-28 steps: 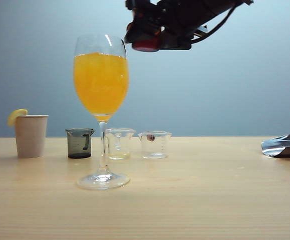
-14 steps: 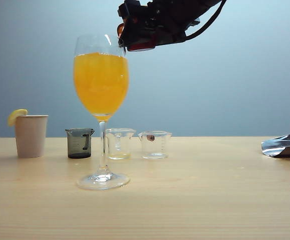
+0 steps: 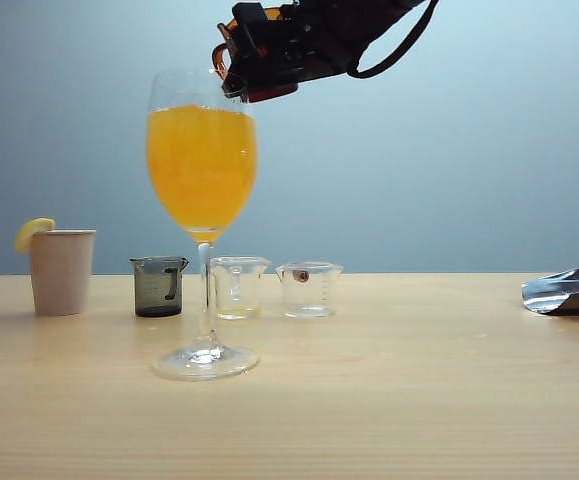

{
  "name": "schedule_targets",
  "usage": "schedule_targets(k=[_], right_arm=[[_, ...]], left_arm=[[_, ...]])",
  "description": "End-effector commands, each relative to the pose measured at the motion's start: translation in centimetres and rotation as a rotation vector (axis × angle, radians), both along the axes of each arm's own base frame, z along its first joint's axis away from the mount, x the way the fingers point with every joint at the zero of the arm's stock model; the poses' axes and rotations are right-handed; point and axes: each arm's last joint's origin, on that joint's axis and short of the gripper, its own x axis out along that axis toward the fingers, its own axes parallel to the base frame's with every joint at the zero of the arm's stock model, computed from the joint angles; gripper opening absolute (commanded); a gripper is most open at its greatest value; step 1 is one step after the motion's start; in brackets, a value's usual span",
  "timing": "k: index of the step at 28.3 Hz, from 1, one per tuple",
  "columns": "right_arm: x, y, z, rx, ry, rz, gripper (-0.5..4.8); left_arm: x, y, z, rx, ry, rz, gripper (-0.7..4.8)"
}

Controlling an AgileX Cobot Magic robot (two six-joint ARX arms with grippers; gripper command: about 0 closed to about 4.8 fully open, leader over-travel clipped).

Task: Pick up the fourth measuring cup from the left, pour the grenadine inside into the goblet, and finally put the measuring cup back in its original place.

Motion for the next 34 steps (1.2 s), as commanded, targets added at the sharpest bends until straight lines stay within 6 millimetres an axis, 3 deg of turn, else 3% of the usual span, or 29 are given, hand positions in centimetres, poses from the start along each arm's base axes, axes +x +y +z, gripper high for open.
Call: schedule_targets(k=[1,27,34], right_arm=[[0.0,0.0,0.7,-0.001,-0.05,0.005,1.56],[-0.6,-0.5,1.6,-0.198,-0.238,0.033,1.56],[-1.5,0.4,1.6,-0.226,-0.269,0.022,1.56]], left_arm=[[0.0,0.0,0.2,-0.01,-0.012,0.001,-0.05],[0.0,0.0,0.2,-0.009,-0.013,0.001,-0.05],[0.1,0.1,0.2,0.004,-0.024,0.02,-0.05]])
